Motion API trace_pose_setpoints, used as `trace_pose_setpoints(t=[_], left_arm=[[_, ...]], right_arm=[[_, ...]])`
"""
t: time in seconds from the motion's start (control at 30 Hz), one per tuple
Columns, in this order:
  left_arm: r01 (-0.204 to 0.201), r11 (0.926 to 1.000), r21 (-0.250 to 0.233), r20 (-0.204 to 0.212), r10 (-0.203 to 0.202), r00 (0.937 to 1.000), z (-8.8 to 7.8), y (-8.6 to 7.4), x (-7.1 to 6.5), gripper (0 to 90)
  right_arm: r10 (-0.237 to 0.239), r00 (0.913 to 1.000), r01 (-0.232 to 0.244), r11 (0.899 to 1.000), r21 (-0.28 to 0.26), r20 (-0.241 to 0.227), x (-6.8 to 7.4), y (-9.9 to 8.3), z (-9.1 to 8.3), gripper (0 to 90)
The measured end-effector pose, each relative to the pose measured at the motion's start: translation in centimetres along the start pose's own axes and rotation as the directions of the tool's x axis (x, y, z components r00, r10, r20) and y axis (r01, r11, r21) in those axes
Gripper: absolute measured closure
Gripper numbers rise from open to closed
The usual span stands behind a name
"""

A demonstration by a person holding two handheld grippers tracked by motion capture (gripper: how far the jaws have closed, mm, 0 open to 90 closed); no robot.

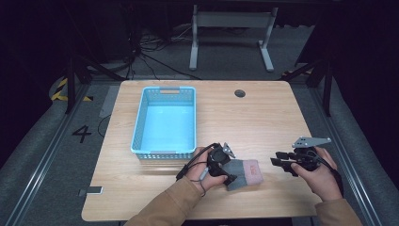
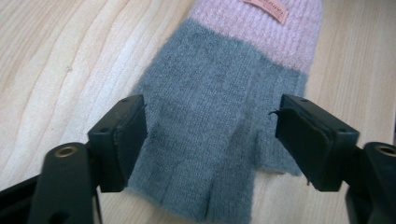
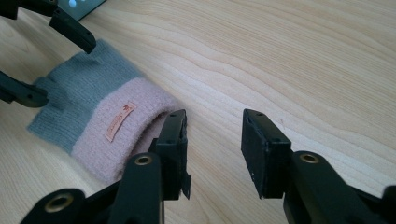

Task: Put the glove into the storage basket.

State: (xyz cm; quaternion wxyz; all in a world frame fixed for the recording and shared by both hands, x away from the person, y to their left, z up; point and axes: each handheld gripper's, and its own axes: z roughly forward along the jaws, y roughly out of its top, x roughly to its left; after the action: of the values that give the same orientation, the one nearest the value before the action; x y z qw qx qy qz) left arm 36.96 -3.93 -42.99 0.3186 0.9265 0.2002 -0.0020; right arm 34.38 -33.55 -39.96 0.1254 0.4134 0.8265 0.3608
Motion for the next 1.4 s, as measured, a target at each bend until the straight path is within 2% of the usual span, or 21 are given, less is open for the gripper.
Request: trace_pose_setpoints(t=[0.13,0.37,0.53,0.57,0.6,0.67,0.9,1.1,1.3,1.4], left_arm=[[-0.017,0.9998,0.004,-0.005,0.017,0.9998,0.6,0.1,-0.1,24.6],[-0.003,1.0,-0.003,-0.035,0.003,0.9994,1.7,0.2,-0.4,23.2],[0.007,0.9999,-0.013,-0.048,-0.008,0.9988,2.3,0.1,-0.6,19.6],[0.002,0.9999,-0.017,-0.044,-0.003,0.999,2.5,0.0,-0.7,17.8],[-0.019,0.9997,-0.013,-0.042,0.019,0.9989,2.6,-0.1,-0.7,14.3],[-0.055,0.9985,-0.007,-0.059,0.055,0.9968,2.9,-0.1,-1.1,9.8],[-0.05,0.9987,-0.004,-0.073,0.05,0.9961,3.0,-0.2,-1.2,10.1],[-0.038,0.9992,-0.009,-0.087,0.037,0.9955,2.7,-0.2,-1.2,20.3],[-0.039,0.9988,-0.029,-0.093,0.036,0.995,2.2,-0.5,-0.7,44.1],[-0.039,0.9989,-0.025,-0.098,0.037,0.9945,2.1,-0.4,-0.7,52.5]], right_arm=[[0.003,1.0,-0.003,1.0,0.0,-0.005,0.0,0.0,0.0,60.9],[0.019,0.9993,-0.02,1.0,-0.023,-0.032,0.0,0.0,-0.1,58.5],[0.019,0.9993,-0.02,1.0,-0.024,-0.031,0.0,0.0,0.0,57.9],[0.017,0.9994,-0.018,1.0,-0.023,-0.031,0.0,0.0,0.0,57.9],[0.017,0.9993,-0.018,1.0,-0.023,-0.032,0.0,0.0,0.0,57.6],[0.018,0.9991,-0.019,0.999,-0.028,-0.037,0.0,0.0,-0.1,56.5],[0.016,0.999,-0.017,0.999,-0.029,-0.04,0.1,0.0,-0.1,56.4],[0.014,0.9991,-0.015,0.999,-0.031,-0.041,0.0,0.0,-0.1,56.2],[0.015,0.9991,-0.016,0.999,-0.032,-0.039,0.0,0.0,-0.1,56.3],[0.016,0.9991,-0.018,0.999,-0.034,-0.04,0.0,0.0,-0.2,56.3]])
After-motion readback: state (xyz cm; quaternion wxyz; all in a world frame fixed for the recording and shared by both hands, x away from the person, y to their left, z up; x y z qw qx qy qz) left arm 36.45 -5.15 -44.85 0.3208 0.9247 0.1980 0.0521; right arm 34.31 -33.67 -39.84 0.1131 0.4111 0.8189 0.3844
